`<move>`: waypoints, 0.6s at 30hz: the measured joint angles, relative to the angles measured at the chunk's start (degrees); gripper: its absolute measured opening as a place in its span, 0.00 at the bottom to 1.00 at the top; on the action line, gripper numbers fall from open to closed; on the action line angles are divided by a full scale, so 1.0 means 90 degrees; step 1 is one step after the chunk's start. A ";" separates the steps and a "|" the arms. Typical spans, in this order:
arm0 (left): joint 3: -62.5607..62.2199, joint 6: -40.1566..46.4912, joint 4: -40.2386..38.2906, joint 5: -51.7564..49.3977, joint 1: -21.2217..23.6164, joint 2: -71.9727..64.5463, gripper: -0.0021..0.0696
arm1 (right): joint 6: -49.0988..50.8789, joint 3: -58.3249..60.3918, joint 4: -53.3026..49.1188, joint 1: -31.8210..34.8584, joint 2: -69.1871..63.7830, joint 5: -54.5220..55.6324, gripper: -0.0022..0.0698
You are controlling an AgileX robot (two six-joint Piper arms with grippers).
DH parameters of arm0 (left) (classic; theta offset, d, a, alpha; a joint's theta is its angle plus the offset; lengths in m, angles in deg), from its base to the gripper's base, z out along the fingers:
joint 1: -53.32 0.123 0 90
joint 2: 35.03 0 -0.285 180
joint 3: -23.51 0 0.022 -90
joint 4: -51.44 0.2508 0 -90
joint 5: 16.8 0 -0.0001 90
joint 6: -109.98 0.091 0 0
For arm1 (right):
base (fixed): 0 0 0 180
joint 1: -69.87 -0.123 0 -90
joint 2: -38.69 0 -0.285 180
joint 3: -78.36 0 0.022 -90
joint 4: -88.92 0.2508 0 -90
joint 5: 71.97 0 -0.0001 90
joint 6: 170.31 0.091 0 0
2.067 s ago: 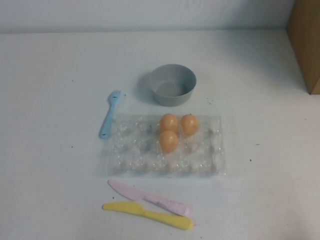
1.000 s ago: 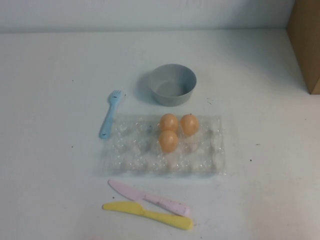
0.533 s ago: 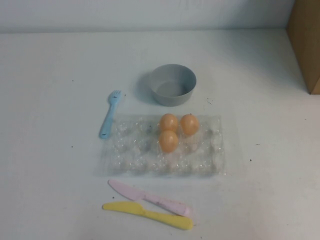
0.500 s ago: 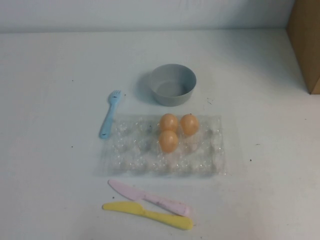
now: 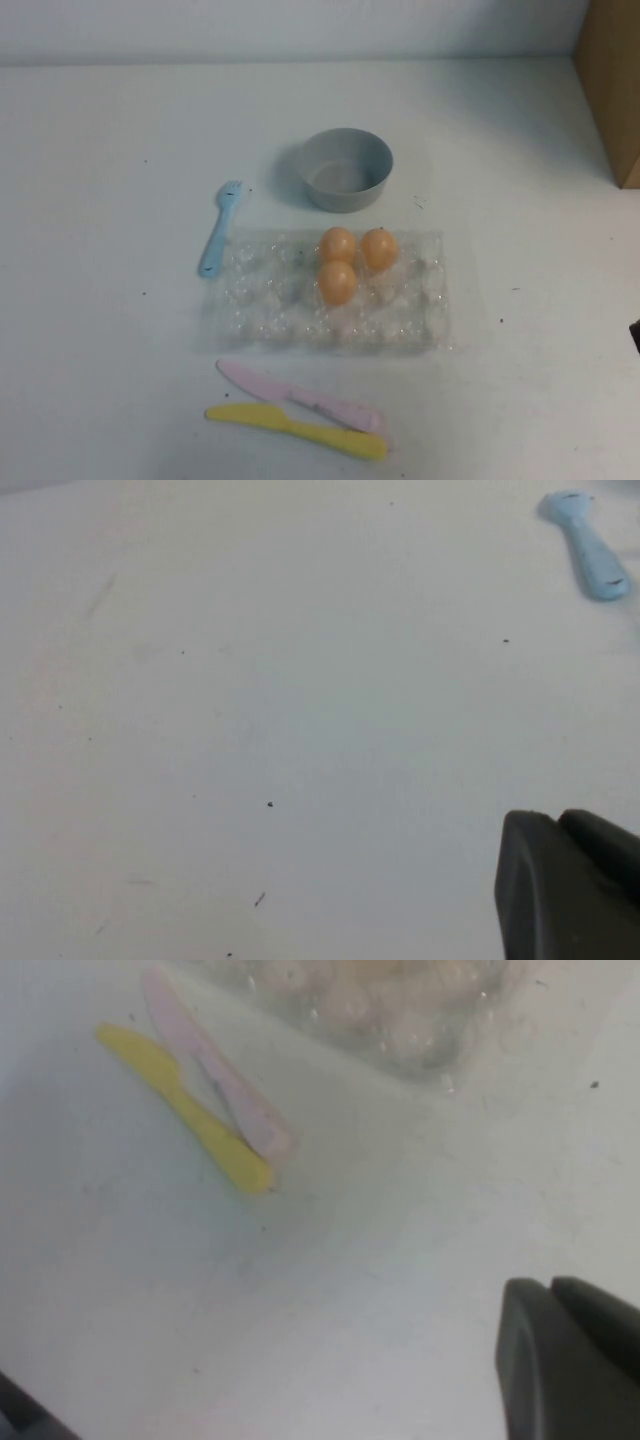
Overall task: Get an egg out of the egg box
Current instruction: Pick up the egg from the plastic box
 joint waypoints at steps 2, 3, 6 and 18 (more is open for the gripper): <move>0.0000 0.0000 0.0000 0.0000 0.0000 0.0000 0.02 | -0.0203 -0.0487 -0.0263 0.0000 -0.0455 -0.0242 0.01; 0.0000 0.0000 0.0000 0.0000 0.0000 0.0000 0.02 | -0.0355 -0.0713 -0.0364 0.0000 -0.0687 -0.0281 0.01; 0.0000 0.0000 0.0000 0.0000 0.0000 0.0000 0.02 | -0.0820 -0.1296 -0.0510 -0.0110 -0.1263 -0.0322 0.01; 0.0000 0.0000 0.0000 0.0000 0.0000 0.0000 0.02 | -0.2657 -0.3448 -0.0956 -0.1292 -0.3772 -0.0390 0.01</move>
